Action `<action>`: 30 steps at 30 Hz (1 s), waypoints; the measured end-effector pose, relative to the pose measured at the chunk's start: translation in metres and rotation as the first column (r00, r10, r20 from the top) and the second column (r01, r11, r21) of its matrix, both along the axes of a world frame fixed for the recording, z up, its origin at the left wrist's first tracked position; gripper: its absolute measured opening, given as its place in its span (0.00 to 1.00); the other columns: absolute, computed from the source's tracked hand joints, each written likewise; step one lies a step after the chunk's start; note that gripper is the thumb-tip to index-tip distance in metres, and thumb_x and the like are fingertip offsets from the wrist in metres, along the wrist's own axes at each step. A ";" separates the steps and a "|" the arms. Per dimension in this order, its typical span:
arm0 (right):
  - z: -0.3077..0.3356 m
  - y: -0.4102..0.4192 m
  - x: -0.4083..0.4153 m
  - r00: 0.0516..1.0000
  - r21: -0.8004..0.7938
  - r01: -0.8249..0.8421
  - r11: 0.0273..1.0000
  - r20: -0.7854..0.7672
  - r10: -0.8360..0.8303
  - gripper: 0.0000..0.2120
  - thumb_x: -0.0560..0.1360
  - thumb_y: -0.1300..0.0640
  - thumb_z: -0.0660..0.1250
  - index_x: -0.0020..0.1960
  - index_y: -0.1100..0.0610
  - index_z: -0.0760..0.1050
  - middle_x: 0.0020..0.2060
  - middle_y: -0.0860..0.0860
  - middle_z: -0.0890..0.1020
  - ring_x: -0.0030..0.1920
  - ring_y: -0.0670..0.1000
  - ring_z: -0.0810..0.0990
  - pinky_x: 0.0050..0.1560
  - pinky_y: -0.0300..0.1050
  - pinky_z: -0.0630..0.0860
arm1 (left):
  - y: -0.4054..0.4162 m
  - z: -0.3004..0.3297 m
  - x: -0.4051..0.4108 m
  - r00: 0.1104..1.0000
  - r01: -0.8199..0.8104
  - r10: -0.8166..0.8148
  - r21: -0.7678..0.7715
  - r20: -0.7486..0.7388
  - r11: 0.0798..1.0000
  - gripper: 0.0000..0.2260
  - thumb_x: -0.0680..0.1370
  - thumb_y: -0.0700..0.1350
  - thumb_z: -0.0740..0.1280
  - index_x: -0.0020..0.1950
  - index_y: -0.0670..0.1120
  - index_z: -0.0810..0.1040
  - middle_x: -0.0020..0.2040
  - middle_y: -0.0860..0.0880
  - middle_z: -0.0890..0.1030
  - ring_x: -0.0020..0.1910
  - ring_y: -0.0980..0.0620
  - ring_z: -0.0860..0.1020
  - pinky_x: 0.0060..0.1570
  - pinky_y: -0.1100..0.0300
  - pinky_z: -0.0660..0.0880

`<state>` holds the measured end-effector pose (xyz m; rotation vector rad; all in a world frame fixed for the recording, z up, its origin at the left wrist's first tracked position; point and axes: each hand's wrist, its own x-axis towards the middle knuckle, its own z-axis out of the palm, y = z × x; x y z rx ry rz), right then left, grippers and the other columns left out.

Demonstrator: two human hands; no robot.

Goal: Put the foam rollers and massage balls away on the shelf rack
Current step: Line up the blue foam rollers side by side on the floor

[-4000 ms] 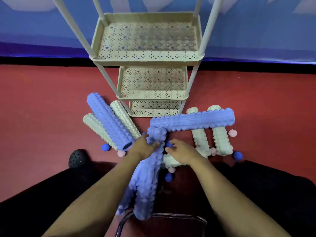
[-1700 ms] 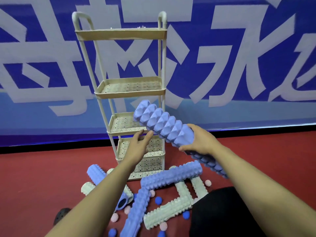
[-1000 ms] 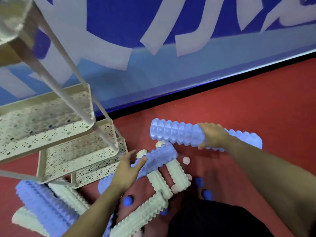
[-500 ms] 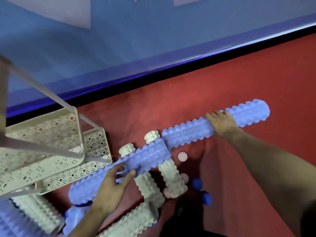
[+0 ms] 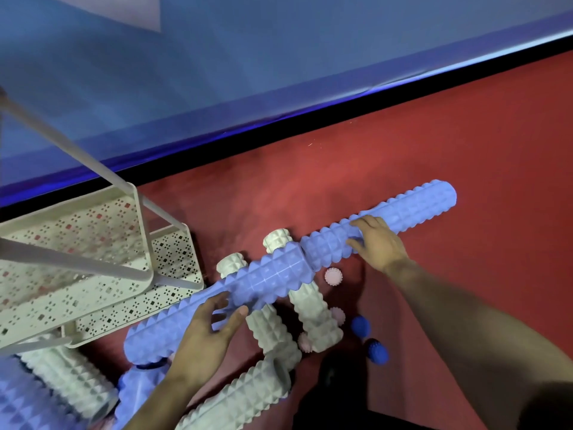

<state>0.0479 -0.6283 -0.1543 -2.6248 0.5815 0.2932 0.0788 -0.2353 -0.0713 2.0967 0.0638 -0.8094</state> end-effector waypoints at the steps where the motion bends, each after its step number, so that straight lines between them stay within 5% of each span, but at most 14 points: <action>1: 0.003 0.011 -0.006 0.998 -0.014 0.043 0.999 0.051 -0.042 0.17 0.78 0.49 0.69 0.64 0.53 0.77 0.65 0.50 0.78 0.67 0.54 0.74 0.59 0.52 0.76 | 0.000 0.000 -0.001 1.000 0.003 -0.003 -0.003 0.002 1.000 0.27 0.73 0.63 0.69 0.70 0.55 0.73 0.65 0.58 0.77 0.59 0.67 0.74 0.51 0.69 0.69; 4: 0.000 0.040 -0.024 0.992 0.058 0.081 0.995 -0.106 -0.075 0.13 0.77 0.41 0.67 0.50 0.50 0.77 0.49 0.46 0.82 0.52 0.53 0.81 0.48 0.48 0.76 | 0.000 -0.003 -0.006 1.000 0.021 -0.021 -0.013 -0.005 1.000 0.32 0.70 0.70 0.69 0.69 0.56 0.73 0.65 0.59 0.77 0.57 0.62 0.78 0.57 0.59 0.74; 7: -0.015 0.052 -0.029 0.961 0.129 0.121 0.984 -0.264 -0.083 0.15 0.76 0.39 0.68 0.56 0.47 0.77 0.55 0.45 0.81 0.57 0.52 0.80 0.54 0.50 0.76 | -0.003 -0.006 -0.010 0.994 0.067 -0.069 0.030 0.088 0.997 0.32 0.69 0.71 0.67 0.69 0.59 0.73 0.64 0.60 0.76 0.51 0.56 0.79 0.51 0.52 0.77; 10: -0.027 0.054 -0.021 0.949 0.191 0.193 0.962 -0.287 -0.133 0.16 0.73 0.40 0.69 0.58 0.45 0.78 0.55 0.45 0.82 0.57 0.52 0.81 0.56 0.51 0.78 | -0.007 -0.019 0.001 0.885 0.243 -0.299 0.194 0.358 0.950 0.29 0.74 0.67 0.67 0.72 0.56 0.70 0.67 0.58 0.72 0.63 0.61 0.72 0.58 0.60 0.72; 12: -0.037 0.054 -0.018 0.933 0.211 0.220 0.952 -0.330 -0.142 0.12 0.72 0.42 0.70 0.52 0.46 0.79 0.49 0.44 0.83 0.54 0.51 0.81 0.54 0.51 0.78 | -0.009 -0.038 0.015 0.808 0.304 -0.412 0.302 0.421 0.904 0.34 0.74 0.63 0.72 0.75 0.51 0.67 0.70 0.53 0.69 0.68 0.55 0.70 0.63 0.56 0.73; 15: -0.053 0.059 -0.020 0.916 0.214 0.224 0.951 -0.380 -0.130 0.08 0.72 0.43 0.71 0.48 0.44 0.77 0.50 0.44 0.82 0.54 0.50 0.80 0.54 0.49 0.76 | -0.011 -0.064 0.031 0.845 0.317 -0.436 0.366 0.310 0.875 0.42 0.70 0.58 0.78 0.77 0.45 0.63 0.73 0.46 0.69 0.72 0.45 0.69 0.70 0.48 0.70; 20: -0.069 0.064 -0.020 0.909 0.266 0.351 0.898 -0.326 -0.258 0.07 0.72 0.51 0.73 0.48 0.51 0.77 0.47 0.47 0.82 0.50 0.50 0.80 0.50 0.48 0.76 | -0.005 -0.086 0.040 0.859 0.314 -0.447 0.434 0.249 0.845 0.44 0.60 0.60 0.82 0.69 0.49 0.66 0.62 0.50 0.74 0.61 0.46 0.73 0.62 0.48 0.71; 26: -0.082 0.061 -0.027 0.897 0.396 0.423 0.815 -0.308 -0.316 0.16 0.70 0.57 0.78 0.51 0.53 0.72 0.46 0.46 0.79 0.48 0.50 0.78 0.48 0.44 0.72 | -0.002 -0.089 0.042 0.777 0.368 -0.576 0.560 0.252 0.742 0.47 0.56 0.67 0.80 0.68 0.48 0.67 0.56 0.50 0.73 0.56 0.45 0.74 0.56 0.48 0.73; 30: -0.073 0.050 -0.031 0.902 0.483 0.397 0.780 -0.360 -0.236 0.19 0.69 0.60 0.80 0.54 0.57 0.75 0.43 0.47 0.79 0.44 0.48 0.77 0.44 0.39 0.72 | 0.002 -0.088 0.038 0.676 0.420 -0.690 0.633 0.258 0.650 0.50 0.55 0.73 0.69 0.70 0.49 0.66 0.56 0.48 0.72 0.55 0.45 0.71 0.57 0.48 0.75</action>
